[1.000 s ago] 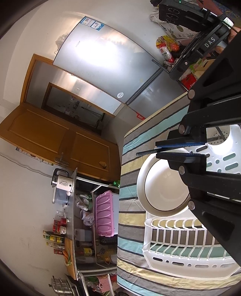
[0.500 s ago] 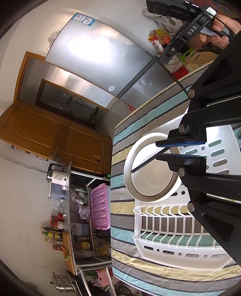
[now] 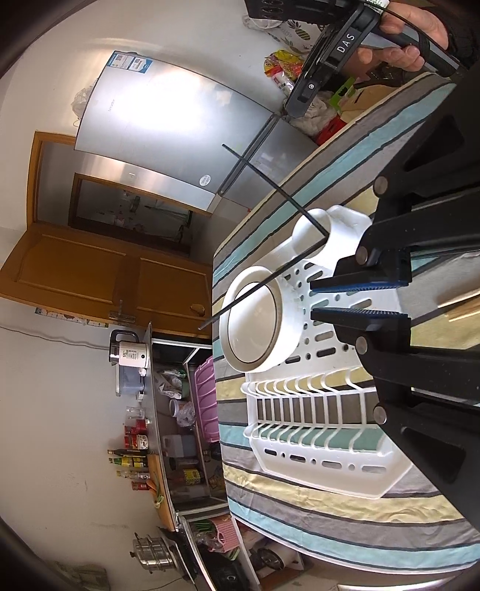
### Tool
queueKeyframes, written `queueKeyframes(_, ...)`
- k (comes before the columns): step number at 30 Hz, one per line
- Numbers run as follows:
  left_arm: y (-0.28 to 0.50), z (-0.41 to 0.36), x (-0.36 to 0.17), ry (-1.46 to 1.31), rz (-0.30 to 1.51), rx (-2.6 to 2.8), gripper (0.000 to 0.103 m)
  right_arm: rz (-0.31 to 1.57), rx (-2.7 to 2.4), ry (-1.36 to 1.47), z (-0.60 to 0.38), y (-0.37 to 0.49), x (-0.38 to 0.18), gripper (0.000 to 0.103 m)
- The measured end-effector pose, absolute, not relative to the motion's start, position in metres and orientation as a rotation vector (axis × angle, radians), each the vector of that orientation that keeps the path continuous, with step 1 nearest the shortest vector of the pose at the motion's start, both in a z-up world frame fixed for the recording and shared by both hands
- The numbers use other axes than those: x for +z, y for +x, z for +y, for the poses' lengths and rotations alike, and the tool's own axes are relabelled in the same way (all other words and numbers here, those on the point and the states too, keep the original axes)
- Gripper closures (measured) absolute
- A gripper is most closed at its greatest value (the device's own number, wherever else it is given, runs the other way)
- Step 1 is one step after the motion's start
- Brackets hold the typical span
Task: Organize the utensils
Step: 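Open both tools and withdraw them from the cup toward the chopsticks, then close the left tool on another black chopstick while the right tool grasps one too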
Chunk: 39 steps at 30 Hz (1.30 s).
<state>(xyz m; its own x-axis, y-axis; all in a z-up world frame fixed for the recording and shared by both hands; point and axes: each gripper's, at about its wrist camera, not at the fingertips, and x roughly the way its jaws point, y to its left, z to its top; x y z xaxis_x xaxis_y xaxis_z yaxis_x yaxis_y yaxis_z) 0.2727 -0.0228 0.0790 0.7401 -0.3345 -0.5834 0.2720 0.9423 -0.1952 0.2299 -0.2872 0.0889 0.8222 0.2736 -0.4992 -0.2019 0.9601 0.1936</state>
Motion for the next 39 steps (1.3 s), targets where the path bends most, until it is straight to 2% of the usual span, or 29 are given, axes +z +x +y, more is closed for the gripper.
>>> queueKeyframes(9,0.177,-0.003,0.056,-0.074,0.646,-0.277,0.096,0.554,0.337,0.102,-0.26,0.16,0.068,0.086)
queueKeyframes(17,0.128,0.009,0.038,-0.05,0.657,-0.253,0.095,0.589,0.346,0.067,-0.251,0.127,0.047,0.086)
queueKeyframes(23,0.122,0.015,0.022,-0.028,0.697,-0.233,0.087,0.625,0.358,0.048,-0.245,0.127,0.034,0.086)
queueKeyframes(39,0.17,0.021,-0.01,-0.009,0.81,-0.211,0.087,0.733,0.375,0.013,-0.23,0.164,-0.003,0.086)
